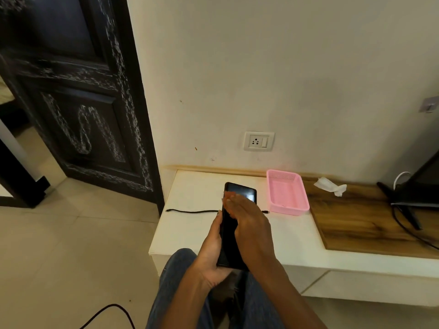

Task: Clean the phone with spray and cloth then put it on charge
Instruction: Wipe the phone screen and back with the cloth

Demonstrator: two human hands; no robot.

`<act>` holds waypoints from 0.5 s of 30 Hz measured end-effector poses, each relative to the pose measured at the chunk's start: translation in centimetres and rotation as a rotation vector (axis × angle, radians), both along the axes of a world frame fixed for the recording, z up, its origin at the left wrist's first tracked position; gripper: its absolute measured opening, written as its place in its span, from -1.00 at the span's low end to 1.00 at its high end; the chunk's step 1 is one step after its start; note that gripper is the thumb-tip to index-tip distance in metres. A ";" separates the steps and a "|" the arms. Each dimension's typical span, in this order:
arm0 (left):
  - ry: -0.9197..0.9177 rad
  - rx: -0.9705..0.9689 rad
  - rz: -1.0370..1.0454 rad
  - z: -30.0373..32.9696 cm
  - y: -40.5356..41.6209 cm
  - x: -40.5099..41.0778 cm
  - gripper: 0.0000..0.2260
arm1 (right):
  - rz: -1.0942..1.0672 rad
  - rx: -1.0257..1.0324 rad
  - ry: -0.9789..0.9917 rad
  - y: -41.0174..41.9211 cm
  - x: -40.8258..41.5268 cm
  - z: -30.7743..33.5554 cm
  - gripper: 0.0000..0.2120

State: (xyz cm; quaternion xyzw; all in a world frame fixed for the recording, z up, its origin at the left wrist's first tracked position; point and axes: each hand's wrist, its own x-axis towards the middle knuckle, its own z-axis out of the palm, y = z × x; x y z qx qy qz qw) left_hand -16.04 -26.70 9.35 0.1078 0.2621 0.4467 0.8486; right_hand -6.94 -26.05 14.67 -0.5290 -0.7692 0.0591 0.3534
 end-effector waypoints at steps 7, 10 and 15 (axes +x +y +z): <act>0.156 -0.009 0.009 -0.1 0.2 0.5 -0.51 | -0.103 -0.056 0.011 0.6 2.7 -0.4 -0.52; 0.169 -0.003 -0.007 -0.2 0.3 0.7 -0.53 | -0.119 -0.074 -0.022 1.7 3.1 0.3 -0.50; 0.210 0.059 -0.054 0.4 0.3 0.6 -0.53 | -0.083 -0.113 -0.009 2.3 1.8 0.8 -0.56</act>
